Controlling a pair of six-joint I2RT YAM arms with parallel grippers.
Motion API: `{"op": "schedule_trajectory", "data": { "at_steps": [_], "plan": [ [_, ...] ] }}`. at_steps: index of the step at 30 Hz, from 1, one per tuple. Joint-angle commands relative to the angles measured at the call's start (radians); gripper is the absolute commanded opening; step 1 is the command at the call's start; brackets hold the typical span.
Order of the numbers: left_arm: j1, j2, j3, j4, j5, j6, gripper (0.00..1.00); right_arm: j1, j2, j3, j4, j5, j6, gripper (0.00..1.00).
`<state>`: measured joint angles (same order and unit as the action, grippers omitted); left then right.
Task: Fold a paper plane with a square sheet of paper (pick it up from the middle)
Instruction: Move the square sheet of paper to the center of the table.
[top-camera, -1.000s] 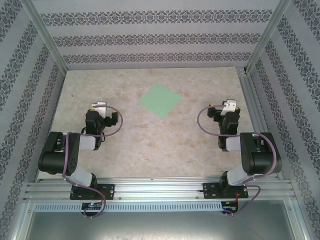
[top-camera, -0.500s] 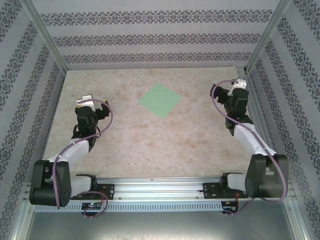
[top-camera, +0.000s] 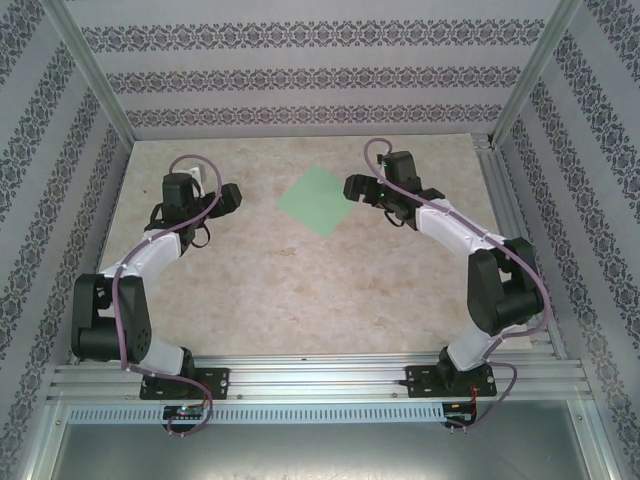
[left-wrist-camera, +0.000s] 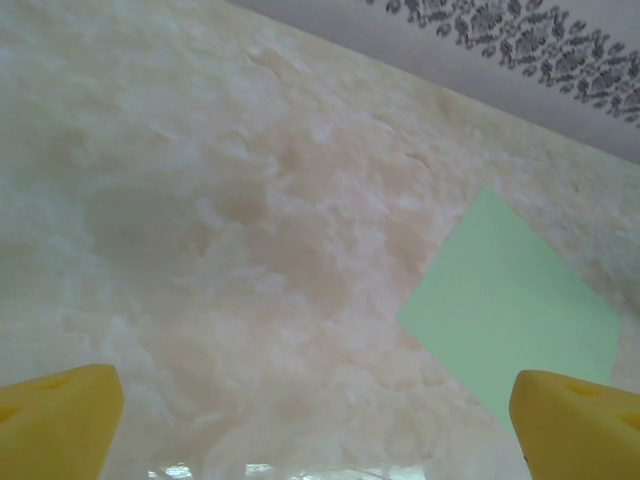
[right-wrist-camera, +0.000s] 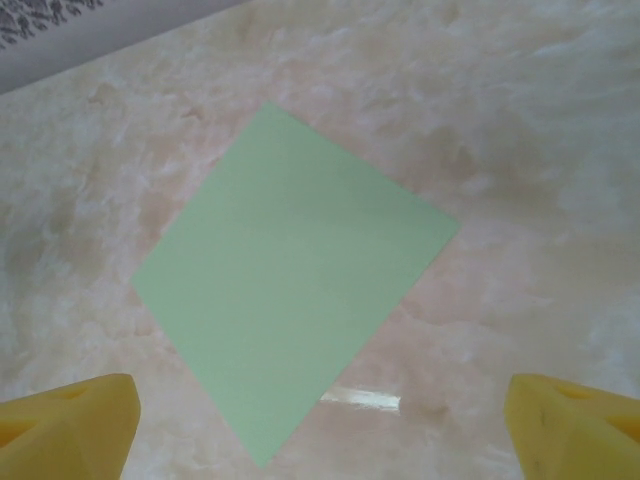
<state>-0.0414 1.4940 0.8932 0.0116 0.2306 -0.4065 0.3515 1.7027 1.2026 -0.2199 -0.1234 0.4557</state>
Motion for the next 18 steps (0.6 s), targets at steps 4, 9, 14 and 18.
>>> {"op": "schedule_trajectory", "data": {
  "at_steps": [4,9,14,18],
  "plan": [
    [-0.053,0.089,0.104,-0.060,0.154,-0.039,1.00,0.089,0.185,0.203,-0.048,-0.052,0.090,0.91],
    [-0.107,0.177,0.196,-0.144,0.130,-0.044,1.00,0.131,0.316,0.336,-0.005,-0.133,0.157,0.87],
    [-0.109,0.206,0.217,-0.170,0.145,-0.060,1.00,0.167,0.433,0.476,-0.024,-0.148,0.188,0.86],
    [-0.109,0.220,0.222,-0.185,0.148,-0.070,1.00,0.186,0.534,0.620,-0.122,-0.105,0.192,0.85]
  ]
}}
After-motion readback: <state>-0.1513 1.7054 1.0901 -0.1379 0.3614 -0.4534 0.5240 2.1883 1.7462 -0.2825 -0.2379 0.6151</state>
